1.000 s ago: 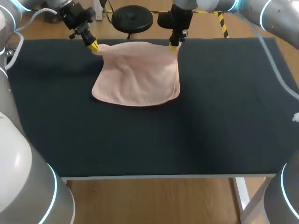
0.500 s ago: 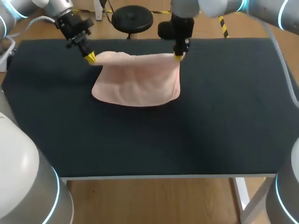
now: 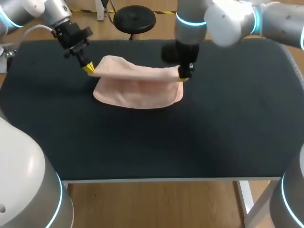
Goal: Fold the towel
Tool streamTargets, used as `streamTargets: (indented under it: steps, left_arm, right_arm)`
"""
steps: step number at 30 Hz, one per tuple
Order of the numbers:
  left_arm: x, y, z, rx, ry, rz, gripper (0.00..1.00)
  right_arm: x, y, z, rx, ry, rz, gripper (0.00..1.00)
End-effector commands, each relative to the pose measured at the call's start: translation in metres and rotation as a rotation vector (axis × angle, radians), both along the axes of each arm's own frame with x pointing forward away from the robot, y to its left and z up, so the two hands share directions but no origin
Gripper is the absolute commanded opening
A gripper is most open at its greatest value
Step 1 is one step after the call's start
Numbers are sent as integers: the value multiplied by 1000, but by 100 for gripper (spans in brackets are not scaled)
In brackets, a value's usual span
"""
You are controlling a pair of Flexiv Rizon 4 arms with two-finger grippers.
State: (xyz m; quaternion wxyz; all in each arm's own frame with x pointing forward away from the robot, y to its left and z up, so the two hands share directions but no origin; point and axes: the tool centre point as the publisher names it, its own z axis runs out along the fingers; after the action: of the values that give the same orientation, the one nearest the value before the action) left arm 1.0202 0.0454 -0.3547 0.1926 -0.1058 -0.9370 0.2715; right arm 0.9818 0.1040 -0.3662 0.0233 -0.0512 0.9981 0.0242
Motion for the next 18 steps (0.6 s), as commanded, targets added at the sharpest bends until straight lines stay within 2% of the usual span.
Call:
streamTargets:
  steps: [1,10,18]
  left_arm:
    - [-8,-1,-4,-18,-64,38,0]
    - [-19,1,-17,-2,-32,49,0]
    - [-18,2,-36,1,11,57,0]
  right_arm:
    - [-9,-7,-3,26,-111,-8,0]
    - [-18,-6,-14,6,-81,16,0]
    - [-23,-7,-28,-16,-28,23,0]
